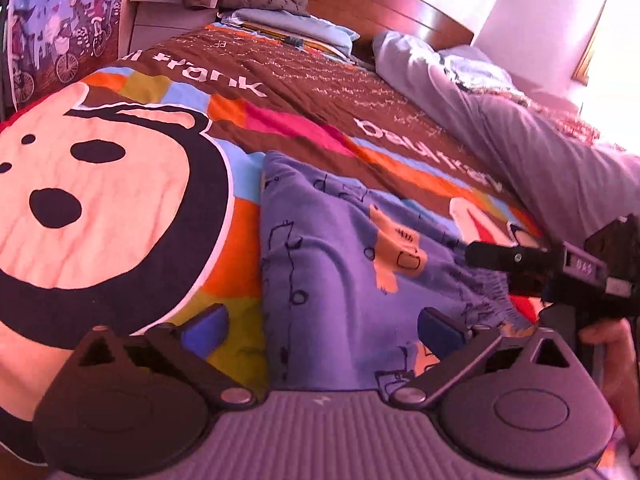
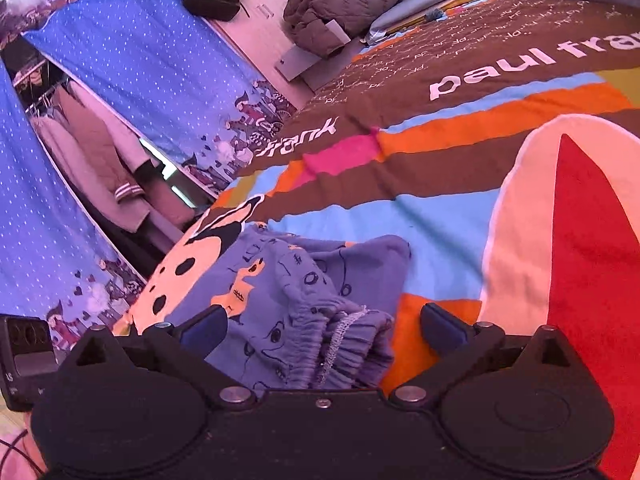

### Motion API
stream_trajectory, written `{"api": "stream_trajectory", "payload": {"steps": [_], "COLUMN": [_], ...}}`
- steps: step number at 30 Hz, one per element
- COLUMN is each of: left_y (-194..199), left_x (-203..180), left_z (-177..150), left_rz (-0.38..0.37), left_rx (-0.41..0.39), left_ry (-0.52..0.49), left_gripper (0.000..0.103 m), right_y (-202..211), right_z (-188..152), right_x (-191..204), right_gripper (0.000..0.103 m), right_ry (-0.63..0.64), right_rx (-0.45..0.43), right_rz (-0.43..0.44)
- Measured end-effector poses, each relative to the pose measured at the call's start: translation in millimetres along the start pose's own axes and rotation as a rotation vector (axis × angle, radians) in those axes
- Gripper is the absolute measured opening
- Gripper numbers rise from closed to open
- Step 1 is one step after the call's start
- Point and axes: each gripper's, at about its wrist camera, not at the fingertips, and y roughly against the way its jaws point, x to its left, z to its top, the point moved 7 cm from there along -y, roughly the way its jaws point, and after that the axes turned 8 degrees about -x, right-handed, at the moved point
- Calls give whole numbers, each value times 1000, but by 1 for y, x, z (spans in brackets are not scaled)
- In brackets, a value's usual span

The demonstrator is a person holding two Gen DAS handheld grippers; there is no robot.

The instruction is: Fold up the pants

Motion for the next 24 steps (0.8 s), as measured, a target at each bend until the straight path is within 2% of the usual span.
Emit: {"api": "stream_trajectory", "payload": {"steps": [7, 8, 10, 11, 12, 15, 20, 24], "left_y": [1, 1, 1, 1, 1, 3, 3, 2], "left_x": [2, 2, 4, 5, 5, 11, 15, 13], "left_z": [0, 0, 0, 0, 1, 2, 3, 4], "left_rz": [-7, -9, -14, -16, -20, -39, -49, -10], "left_rx": [-7, -9, -12, -14, -17, -35, -53, -56], "left_ry": [8, 13, 21, 26, 31, 75, 112, 89], "left_gripper": [103, 103, 103, 103, 103, 103, 101, 92], "right_y": [1, 1, 1, 2, 2, 2, 2, 2], "right_z": [-1, -1, -1, -2, -2, -3, -6, -7], "right_x": [-1, -1, -5, -8, -10, -10, -8, -1], "right_gripper": [101, 96, 75, 60, 51, 45, 42, 39], "right_ry": [-16, -16, -31, -47, -59, -55, -37, 25], "right_rx": [-19, -24, -31, -34, -35, -36, -45, -56], "right_rz": [-25, -34, -54, -66, -69, -75, -90, -127]}}
